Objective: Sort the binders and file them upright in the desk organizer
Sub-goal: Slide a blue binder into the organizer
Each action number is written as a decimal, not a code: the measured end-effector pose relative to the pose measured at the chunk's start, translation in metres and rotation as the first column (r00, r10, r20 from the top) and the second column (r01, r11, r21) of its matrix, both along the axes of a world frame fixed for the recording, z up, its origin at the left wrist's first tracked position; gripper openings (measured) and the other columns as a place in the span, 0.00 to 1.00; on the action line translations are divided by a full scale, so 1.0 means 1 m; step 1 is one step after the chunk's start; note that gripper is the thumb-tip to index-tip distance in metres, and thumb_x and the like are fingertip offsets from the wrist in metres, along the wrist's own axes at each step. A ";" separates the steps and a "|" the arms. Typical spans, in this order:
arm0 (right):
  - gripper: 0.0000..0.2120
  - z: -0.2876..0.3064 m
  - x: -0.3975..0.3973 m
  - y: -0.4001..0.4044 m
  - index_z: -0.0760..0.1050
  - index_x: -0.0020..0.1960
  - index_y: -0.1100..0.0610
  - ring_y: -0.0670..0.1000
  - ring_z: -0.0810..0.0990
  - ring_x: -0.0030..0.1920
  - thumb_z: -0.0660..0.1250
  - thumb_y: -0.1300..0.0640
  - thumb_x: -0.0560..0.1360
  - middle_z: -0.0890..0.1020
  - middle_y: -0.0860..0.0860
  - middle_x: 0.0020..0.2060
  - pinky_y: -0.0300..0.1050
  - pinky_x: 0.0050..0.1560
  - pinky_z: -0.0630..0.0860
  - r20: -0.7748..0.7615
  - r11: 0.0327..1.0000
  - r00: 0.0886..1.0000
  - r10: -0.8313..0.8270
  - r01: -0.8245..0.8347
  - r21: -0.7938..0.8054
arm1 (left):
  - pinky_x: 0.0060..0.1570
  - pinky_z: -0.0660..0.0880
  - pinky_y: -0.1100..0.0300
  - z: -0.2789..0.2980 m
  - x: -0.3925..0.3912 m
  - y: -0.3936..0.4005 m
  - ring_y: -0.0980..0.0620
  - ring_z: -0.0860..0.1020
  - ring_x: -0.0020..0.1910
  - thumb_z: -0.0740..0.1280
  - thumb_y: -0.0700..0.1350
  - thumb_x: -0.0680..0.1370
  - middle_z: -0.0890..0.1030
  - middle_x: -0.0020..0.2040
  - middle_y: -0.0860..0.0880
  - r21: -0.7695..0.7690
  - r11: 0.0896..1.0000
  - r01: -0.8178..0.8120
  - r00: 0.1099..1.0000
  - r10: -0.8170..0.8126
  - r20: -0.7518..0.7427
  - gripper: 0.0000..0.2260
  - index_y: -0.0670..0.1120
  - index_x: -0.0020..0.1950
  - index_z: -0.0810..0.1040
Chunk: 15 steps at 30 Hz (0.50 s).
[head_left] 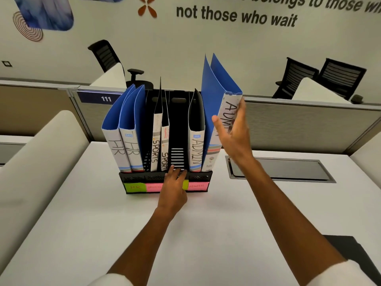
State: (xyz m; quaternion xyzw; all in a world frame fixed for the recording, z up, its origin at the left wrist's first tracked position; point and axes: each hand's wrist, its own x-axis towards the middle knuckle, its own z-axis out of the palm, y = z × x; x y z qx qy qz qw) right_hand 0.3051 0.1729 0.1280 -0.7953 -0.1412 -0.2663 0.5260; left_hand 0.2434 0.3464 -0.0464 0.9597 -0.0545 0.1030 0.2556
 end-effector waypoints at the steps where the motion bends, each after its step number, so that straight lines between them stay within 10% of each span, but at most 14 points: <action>1: 0.40 0.017 0.001 0.000 0.47 0.78 0.48 0.45 0.70 0.68 0.68 0.46 0.76 0.64 0.50 0.73 0.32 0.52 0.77 0.098 1.000 0.995 -0.027 0.029 -0.013 | 0.76 0.57 0.48 0.000 0.000 0.000 0.45 0.51 0.79 0.63 0.31 0.72 0.66 0.75 0.46 0.003 1.000 0.002 1.000 -0.002 -0.003 0.31 0.44 0.75 0.65; 5: 0.28 0.064 0.011 0.001 0.58 0.77 0.56 0.30 0.61 0.63 0.63 0.52 0.80 0.60 0.55 0.76 0.22 0.45 0.72 0.299 0.950 0.952 -0.070 0.155 -0.270 | 0.76 0.57 0.49 0.001 0.000 0.003 0.45 0.51 0.79 0.63 0.31 0.73 0.66 0.75 0.46 -0.010 1.000 0.017 1.000 -0.017 -0.008 0.31 0.44 0.76 0.65; 9: 0.16 0.072 0.015 0.004 0.75 0.67 0.53 0.46 0.78 0.54 0.57 0.51 0.82 0.76 0.52 0.62 0.42 0.49 0.78 0.273 0.877 0.961 -0.050 0.173 -0.449 | 0.76 0.59 0.49 0.001 -0.001 0.005 0.46 0.52 0.79 0.64 0.31 0.73 0.66 0.75 0.46 -0.029 0.999 0.031 1.000 -0.031 0.000 0.31 0.44 0.75 0.65; 15: 0.16 0.070 0.017 0.020 0.77 0.65 0.55 0.48 0.80 0.50 0.58 0.51 0.82 0.80 0.52 0.55 0.41 0.48 0.78 0.286 0.885 0.957 -0.052 0.177 -0.431 | 0.75 0.59 0.49 0.001 -0.001 0.006 0.46 0.52 0.79 0.64 0.30 0.73 0.67 0.74 0.46 -0.042 0.998 0.041 0.999 -0.041 0.012 0.31 0.43 0.75 0.65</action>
